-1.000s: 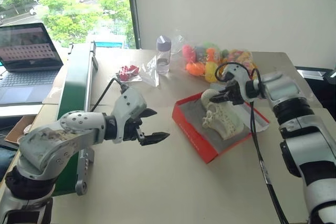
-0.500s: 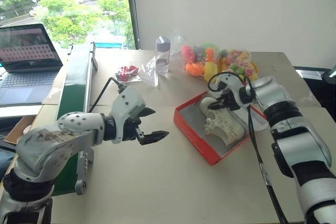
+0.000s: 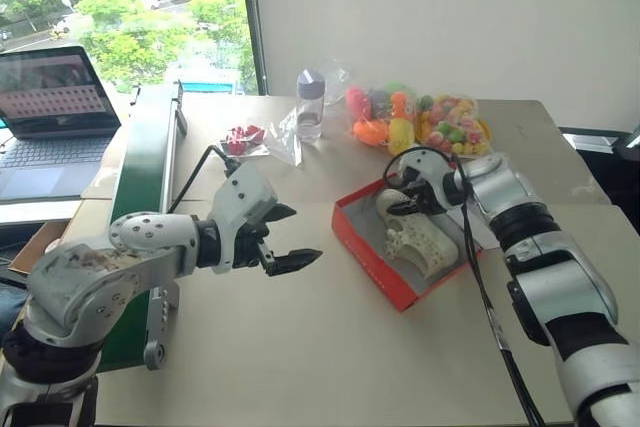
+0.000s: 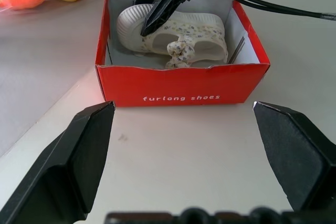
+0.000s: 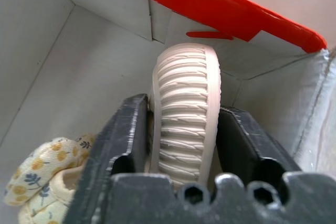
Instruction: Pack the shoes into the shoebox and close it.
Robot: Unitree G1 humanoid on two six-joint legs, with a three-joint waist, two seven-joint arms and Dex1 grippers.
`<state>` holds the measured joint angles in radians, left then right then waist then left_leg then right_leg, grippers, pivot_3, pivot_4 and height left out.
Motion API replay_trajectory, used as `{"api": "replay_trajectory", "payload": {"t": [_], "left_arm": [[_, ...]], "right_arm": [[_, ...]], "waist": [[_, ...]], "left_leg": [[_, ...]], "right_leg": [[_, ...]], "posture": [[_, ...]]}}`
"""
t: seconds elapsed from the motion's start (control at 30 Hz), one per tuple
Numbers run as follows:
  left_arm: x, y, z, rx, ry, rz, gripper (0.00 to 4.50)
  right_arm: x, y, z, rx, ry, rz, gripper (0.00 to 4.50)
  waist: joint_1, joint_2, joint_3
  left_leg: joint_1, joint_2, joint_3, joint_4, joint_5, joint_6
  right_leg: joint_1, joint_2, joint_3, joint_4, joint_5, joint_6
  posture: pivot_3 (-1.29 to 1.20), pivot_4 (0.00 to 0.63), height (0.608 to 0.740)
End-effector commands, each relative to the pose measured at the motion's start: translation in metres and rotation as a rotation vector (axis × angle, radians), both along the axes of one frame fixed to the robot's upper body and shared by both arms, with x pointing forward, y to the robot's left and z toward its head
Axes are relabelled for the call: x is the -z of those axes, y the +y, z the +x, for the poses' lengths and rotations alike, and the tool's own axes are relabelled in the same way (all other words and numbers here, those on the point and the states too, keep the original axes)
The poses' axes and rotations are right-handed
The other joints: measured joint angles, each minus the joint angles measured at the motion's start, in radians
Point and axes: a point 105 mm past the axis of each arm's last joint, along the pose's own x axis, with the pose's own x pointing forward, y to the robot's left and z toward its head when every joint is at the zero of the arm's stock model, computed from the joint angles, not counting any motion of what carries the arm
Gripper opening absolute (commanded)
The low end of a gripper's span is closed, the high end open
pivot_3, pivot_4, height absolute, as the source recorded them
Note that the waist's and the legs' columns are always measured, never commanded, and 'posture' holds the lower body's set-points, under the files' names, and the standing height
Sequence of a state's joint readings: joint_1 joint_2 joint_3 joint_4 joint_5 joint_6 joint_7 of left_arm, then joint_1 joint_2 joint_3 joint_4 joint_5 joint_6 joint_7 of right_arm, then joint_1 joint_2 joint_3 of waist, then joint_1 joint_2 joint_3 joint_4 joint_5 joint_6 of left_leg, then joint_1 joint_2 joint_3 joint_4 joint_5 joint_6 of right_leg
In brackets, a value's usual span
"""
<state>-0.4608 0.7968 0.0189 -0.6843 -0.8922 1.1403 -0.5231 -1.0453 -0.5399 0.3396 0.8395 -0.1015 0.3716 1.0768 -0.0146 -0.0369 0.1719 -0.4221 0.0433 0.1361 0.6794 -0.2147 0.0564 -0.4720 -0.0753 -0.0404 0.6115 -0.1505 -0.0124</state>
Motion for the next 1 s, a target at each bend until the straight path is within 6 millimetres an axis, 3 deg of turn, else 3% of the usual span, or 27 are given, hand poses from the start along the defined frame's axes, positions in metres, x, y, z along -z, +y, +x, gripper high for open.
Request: {"api": "replay_trajectory", "payload": {"t": [0.03, 0.07, 0.1, 0.27, 0.4, 0.5, 0.67, 0.8, 1.0], "left_arm": [[-0.013, 0.004, 0.007, -0.036, -0.073, 0.002, 4.5], [-0.014, 0.006, 0.011, -0.059, -0.086, 0.0, 4.5], [-0.015, 0.008, 0.015, -0.076, -0.097, -0.001, 4.5], [-0.018, 0.016, 0.026, -0.144, -0.134, 0.014, 4.5], [-0.021, 0.025, 0.034, -0.218, -0.157, 0.007, 4.5], [-0.024, 0.046, 0.045, -0.371, -0.184, -0.01, 4.5], [-0.013, 0.097, 0.049, -0.678, -0.144, -0.091, 4.5], [-0.009, 0.146, 0.038, -0.966, -0.192, -0.09, 4.5], [0.001, 0.183, 0.017, -1.217, -0.258, -0.089, 4.5]], "right_arm": [[-0.04, 0.01, -0.002, -0.094, -0.142, -0.008, 4.1], [-0.05, 0.016, -0.005, -0.118, -0.156, 0.004, 4.44], [-0.059, 0.021, -0.009, -0.138, -0.174, 0.016, 4.48], [-0.105, 0.044, -0.029, -0.185, -0.24, 0.123, 4.48], [-0.147, 0.065, -0.046, -0.252, -0.286, 0.302, 4.48], [-0.169, 0.084, -0.059, -0.346, -0.267, 0.494, 4.48], [-0.169, 0.106, -0.069, -0.467, -0.207, 0.637, 4.48], [-0.159, 0.128, -0.069, -0.52, -0.152, 0.735, 4.48], [-0.135, 0.146, -0.053, -0.49, -0.136, 0.732, 4.48]], "waist": [[0.0, 0.0, 0.0], [0.0, 0.0, 0.0], [0.0, 0.0, 0.0], [0.0, 0.0, 0.0], [0.002, 0.0, 0.0], [0.0, 0.0, 0.0], [-0.002, 0.0, 0.0], [-0.002, 0.0, 0.0], [0.001, 0.0, 0.0]], "left_leg": [[0.0, 0.0, 0.0, 0.0, 0.0, 0.0], [0.0, 0.0, 0.0, 0.0, 0.0, 0.0], [0.0, 0.0, 0.0, 0.0, 0.0, 0.0], [0.0, 0.001, 0.0, -0.001, 0.0, 0.0], [0.0, 0.001, 0.0, -0.001, 0.0, -0.001], [0.0, 0.001, 0.0, -0.001, 0.0, -0.001], [0.002, 0.003, 0.0, -0.002, 0.0, -0.001], [0.001, 0.003, 0.001, -0.002, 0.0, -0.001], [0.001, 0.002, 0.001, -0.001, -0.004, -0.009]], "right_leg": [[0.0, 0.0, 0.0, 0.0, 0.0, 0.0], [0.0, 0.0, 0.0, 0.0, 0.0, 0.0], [0.0, 0.0, 0.0, 0.0, 0.0, 0.0], [0.0, 0.001, -0.001, 0.0, 0.0, 0.001], [0.0, 0.001, -0.001, 0.0, 0.0, 0.0], [0.0, 0.0, -0.001, 0.0, 0.001, -0.001], [0.0, 0.002, -0.001, 0.0, 0.001, -0.001], [0.0, 0.002, -0.001, 0.0, 0.004, -0.006], [0.0, 0.0, -0.002, 0.0, 0.006, -0.009]], "posture": [[0.0, 0.15, 0.74], [0.0, 0.15, 0.74], [0.0, 0.15, 0.74], [0.0, 0.15, 0.74], [0.0, 0.15, 0.74], [0.0, 0.15, 0.74], [0.0, 0.15, 0.74], [0.0, 0.15, 0.74], [0.0, 0.15, 0.74]]}}
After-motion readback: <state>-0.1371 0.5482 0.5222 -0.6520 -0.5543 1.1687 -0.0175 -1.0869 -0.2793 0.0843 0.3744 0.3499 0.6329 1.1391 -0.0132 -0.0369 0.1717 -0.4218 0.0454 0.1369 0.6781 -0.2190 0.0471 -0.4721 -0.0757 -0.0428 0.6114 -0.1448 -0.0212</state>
